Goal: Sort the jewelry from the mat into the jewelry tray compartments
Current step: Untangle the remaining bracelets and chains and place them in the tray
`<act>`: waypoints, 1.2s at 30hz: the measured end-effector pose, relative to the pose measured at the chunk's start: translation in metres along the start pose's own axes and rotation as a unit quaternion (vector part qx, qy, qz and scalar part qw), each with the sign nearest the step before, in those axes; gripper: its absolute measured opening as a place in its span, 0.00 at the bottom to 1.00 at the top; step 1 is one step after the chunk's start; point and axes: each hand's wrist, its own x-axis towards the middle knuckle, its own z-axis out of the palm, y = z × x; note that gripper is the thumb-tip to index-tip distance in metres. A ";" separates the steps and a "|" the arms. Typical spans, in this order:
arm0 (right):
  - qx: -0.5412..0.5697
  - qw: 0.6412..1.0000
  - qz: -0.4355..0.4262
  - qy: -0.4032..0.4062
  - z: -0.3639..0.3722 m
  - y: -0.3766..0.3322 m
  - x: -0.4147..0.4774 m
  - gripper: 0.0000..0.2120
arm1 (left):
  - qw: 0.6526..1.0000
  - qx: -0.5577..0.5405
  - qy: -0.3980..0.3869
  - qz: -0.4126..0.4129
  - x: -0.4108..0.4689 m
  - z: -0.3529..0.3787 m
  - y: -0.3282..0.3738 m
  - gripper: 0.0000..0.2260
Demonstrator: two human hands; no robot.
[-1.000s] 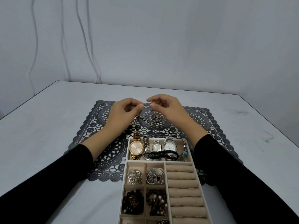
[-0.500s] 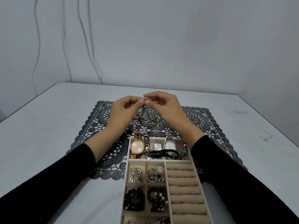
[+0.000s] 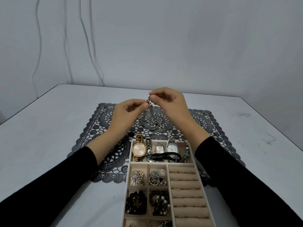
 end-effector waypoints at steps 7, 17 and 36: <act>0.026 0.999 -0.001 0.029 -0.010 -0.009 0.006 0.04 | 0.998 0.021 -0.060 -0.001 0.000 0.003 -0.009 0.07; 0.047 0.996 -0.008 0.070 -0.029 -0.019 0.010 0.04 | 0.984 0.110 -0.134 -0.027 0.007 0.012 -0.023 0.11; 0.167 0.976 -0.025 0.139 -0.067 -0.039 0.016 0.05 | 0.978 0.157 -0.140 -0.011 0.005 0.007 -0.027 0.08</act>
